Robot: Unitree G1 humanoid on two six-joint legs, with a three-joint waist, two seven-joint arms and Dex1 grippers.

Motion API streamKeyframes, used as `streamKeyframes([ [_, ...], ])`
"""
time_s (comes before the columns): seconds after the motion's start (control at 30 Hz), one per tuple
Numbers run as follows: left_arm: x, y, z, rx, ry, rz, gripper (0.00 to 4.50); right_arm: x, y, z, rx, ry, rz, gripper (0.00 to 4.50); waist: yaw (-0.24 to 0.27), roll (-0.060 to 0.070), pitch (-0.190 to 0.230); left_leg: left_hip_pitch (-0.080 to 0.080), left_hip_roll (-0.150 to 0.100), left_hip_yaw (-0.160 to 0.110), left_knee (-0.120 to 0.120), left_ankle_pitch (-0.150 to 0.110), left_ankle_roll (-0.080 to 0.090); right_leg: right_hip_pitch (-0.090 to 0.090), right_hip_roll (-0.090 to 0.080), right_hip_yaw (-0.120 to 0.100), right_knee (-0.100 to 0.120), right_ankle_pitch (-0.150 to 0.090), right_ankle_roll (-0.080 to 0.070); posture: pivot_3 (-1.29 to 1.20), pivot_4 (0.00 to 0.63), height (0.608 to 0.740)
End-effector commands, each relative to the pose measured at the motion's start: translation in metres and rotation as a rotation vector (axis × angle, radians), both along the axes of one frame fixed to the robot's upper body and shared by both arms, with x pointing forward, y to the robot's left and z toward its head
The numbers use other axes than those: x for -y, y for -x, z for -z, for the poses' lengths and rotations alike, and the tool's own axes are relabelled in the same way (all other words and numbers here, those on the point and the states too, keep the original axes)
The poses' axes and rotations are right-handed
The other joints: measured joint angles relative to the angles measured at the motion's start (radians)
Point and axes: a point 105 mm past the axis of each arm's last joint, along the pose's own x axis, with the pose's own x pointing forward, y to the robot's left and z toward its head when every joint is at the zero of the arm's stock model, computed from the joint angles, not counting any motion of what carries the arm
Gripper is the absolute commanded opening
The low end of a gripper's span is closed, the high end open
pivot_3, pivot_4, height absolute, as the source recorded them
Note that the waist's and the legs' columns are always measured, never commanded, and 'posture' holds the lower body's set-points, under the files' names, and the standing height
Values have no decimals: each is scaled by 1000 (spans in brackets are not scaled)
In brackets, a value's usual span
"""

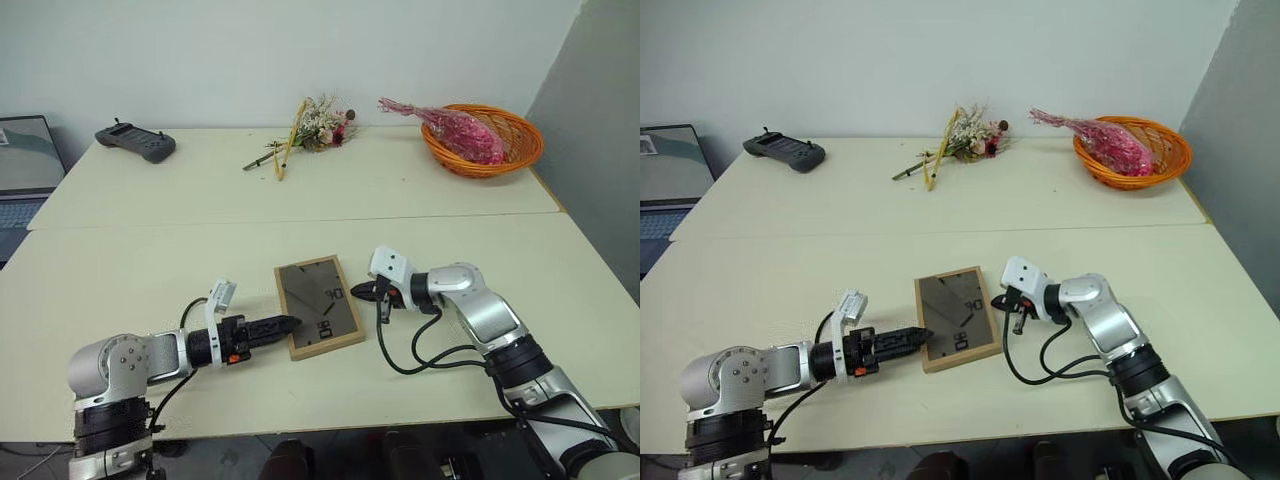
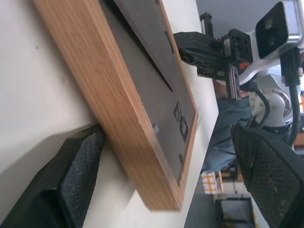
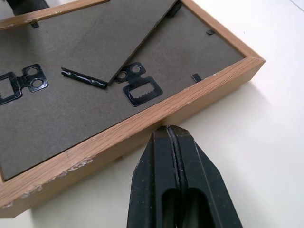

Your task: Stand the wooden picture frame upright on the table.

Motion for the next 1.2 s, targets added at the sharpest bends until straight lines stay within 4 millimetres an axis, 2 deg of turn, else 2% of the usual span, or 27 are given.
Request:
streamKeyframes([
  [0.03,10,7,11,-55,6,7,4454,-9,9,-12,5,-54,-29,0,5,0,0,1,0,0,0,0,1,1,0,0,0,0,0,0,150,740],
  [0.2,14,5,11,-53,7,-3,4454,-10,13,-8,-18,-56,-25,0,15,0,-1,1,-1,0,0,0,1,1,-1,0,0,0,0,0,150,740],
  [0.33,11,3,13,-44,-33,-12,4454,-7,11,-4,-21,-47,-8,0,17,0,-1,2,-1,0,0,0,0,1,-1,0,0,0,0,0,150,740],
  [0.43,6,5,5,-24,-21,-3,4037,0,5,-4,-13,-40,18,0,16,0,-1,2,-1,0,0,0,0,1,-1,0,0,0,0,0,150,740],
  [0.57,0,4,3,-1,-61,4,3205,10,-4,-9,-5,-45,60,0,15,0,-1,2,-1,0,0,0,0,1,-1,0,0,0,0,0,150,740],
  [0.73,1,-3,-5,37,-50,-1,2313,29,-20,-32,-6,-79,96,0,15,0,0,2,-1,0,-1,0,0,1,-1,0,0,0,0,0,150,740],
  [0.9,8,-13,-9,49,-29,-21,1446,27,-24,-62,-28,-148,71,0,17,0,0,1,-1,0,-1,0,1,1,-1,-1,-1,0,0,0,150,740],
  [1.07,14,-19,-15,91,-33,-36,1327,11,-21,-79,-54,-205,31,0,18,0,0,1,-1,0,-1,0,1,1,-1,0,-1,0,0,0,150,740],
  [1.17,16,-23,-27,133,-2,-41,1327,4,-19,-85,-97,-249,20,0,20,0,0,1,-1,0,-1,0,1,1,-1,0,-1,0,0,0,150,740],
  [1.2,16,-24,-34,159,16,-43,1315,1,-16,-89,-133,-272,-3,180,20,0,0,1,-1,0,-1,0,1,1,-1,-1,-1,0,0,0,150,740],
])
